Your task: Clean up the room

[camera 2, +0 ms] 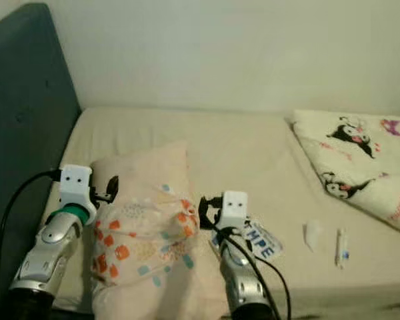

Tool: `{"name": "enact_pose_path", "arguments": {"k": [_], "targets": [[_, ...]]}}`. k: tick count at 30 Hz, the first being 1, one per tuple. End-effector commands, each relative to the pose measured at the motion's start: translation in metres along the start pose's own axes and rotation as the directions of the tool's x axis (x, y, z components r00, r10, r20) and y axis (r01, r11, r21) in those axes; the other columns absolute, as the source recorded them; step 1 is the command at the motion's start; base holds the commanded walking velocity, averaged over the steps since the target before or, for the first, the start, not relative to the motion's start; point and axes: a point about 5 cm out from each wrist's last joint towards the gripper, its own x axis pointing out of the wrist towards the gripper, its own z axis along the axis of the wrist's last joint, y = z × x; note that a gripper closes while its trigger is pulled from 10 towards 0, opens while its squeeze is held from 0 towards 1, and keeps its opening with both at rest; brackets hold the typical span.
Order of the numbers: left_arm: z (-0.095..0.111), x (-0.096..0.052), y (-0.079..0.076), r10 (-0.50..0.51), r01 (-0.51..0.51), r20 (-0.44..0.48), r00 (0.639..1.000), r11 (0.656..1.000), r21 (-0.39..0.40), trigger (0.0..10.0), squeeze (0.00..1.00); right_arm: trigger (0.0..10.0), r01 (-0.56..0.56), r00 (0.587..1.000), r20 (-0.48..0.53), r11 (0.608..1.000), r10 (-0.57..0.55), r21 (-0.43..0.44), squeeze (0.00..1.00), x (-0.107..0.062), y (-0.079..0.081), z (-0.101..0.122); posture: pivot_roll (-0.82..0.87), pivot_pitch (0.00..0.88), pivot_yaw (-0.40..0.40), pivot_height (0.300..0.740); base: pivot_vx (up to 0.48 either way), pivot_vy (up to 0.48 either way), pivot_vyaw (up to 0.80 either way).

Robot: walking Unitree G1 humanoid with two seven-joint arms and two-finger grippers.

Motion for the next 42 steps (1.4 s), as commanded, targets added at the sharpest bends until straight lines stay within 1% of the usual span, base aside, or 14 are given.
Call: {"name": "enact_pose_path", "arguments": {"k": [1,15,16,18,26,30,32,33,34,36,38,39,40,42], "targets": [[-0.002,0.001,-0.003,-0.007,0.007,-0.009,1.0,1.0,0.002,10.0,0.0,10.0,0.014,1.0,-0.011,1.0,-0.014,0.003,0.0,-0.002,-0.002,-0.004,0.11,0.0,-0.008,0.74,0.0,-0.48,0.0],[-0.003,-0.001,0.0,0.01,-0.01,-0.013,1.0,1.0,-0.011,10.0,0.0,10.0,0.004,1.0,-0.011,1.0,-0.004,-0.001,0.0,0.0,-0.001,-0.002,0.11,0.0,-0.018,0.74,0.0,-0.453,0.0],[-0.004,-0.001,0.001,0.013,-0.014,-0.023,1.0,0.998,-0.062,10.0,0.0,10.0,0.003,1.0,-0.011,1.0,-0.003,-0.001,0.0,0.0,-0.001,-0.002,0.11,0.0,-0.021,0.74,0.0,0.0,0.0],[-0.002,-0.001,0.002,0.013,-0.014,-0.013,1.0,0.997,-0.08,10.0,0.0,10.0,0.002,1.0,-0.012,1.0,-0.002,-0.002,0.0,0.0,-0.001,-0.002,0.11,0.0,-0.022,0.74,0.0,0.24,0.0],[-0.003,-0.003,0.007,0.023,-0.026,-0.029,0.999,0.994,-0.107,10.0,0.0,10.0,-0.003,1.0,-0.016,1.0,0.003,-0.005,0.0,0.001,-0.001,-0.002,0.11,0.0,-0.026,0.74,0.0,0.48,0.0],[-0.003,-0.003,0.008,0.024,-0.027,-0.03,0.999,0.994,-0.105,10.0,0.0,10.0,-0.005,1.0,-0.016,1.0,0.005,-0.005,0.0,0.001,-0.001,-0.002,0.11,0.0,-0.026,0.74,0.0,0.48,0.0],[-0.003,-0.003,0.009,0.033,-0.035,-0.021,0.999,0.995,-0.091,10.0,0.0,10.0,-0.007,1.0,-0.015,1.0,0.007,-0.005,0.0,0.002,-0.001,-0.001,0.11,0.0,-0.029,0.74,0.0,0.48,0.0],[-0.003,-0.003,0.011,0.036,-0.036,-0.014,0.999,0.998,-0.055,10.0,0.0,10.0,-0.01,1.0,-0.014,1.0,0.01,-0.005,0.0,0.003,0.0,0.0,0.11,0.0,-0.029,0.74,0.0,0.0,0.0],[-0.003,-0.003,0.011,0.034,-0.035,-0.015,0.999,0.999,-0.042,10.0,0.0,10.0,-0.011,1.0,-0.014,1.0,0.011,-0.004,0.0,0.003,0.0,0.0,0.11,0.0,-0.029,0.74,0.0,0.0,0.0],[-0.004,-0.003,0.011,0.031,-0.032,-0.016,0.999,0.999,-0.031,10.0,0.0,10.0,-0.012,1.0,-0.014,1.0,0.012,0.001,0.0,0.003,0.0,0.0,0.11,0.0,-0.028,0.74,0.0,0.0,0.0],[-0.008,-0.003,0.01,0.029,-0.027,-0.035,0.999,0.999,0.037,10.0,0.0,10.0,-0.009,0.999,-0.036,1.0,0.009,0.022,0.0,0.003,0.001,-0.004,0.11,0.0,-0.028,0.74,0.0,0.0,0.0],[-0.008,-0.003,0.01,0.029,-0.027,-0.035,0.999,0.999,0.037,10.0,0.0,10.0,-0.009,0.999,-0.036,1.0,0.009,0.022,0.0,0.003,0.001,-0.004,0.11,0.0,-0.028,0.74,0.0,0.0,0.0],[-0.011,-0.003,0.01,0.028,-0.024,-0.053,0.998,0.998,0.064,10.0,0.0,10.0,-0.003,0.999,-0.05,0.999,0.005,0.036,0.0,0.002,0.0,-0.007,0.11,0.0,-0.028,0.74,0.0,0.0,0.0],[-0.014,-0.004,0.01,0.015,-0.012,-0.063,0.998,0.998,0.056,10.0,0.0,10.0,0.011,0.997,-0.081,0.998,-0.006,0.06,0.0,0.002,-0.001,-0.013,0.11,0.0,-0.028,0.74,0.0,0.0,0.0]]}}
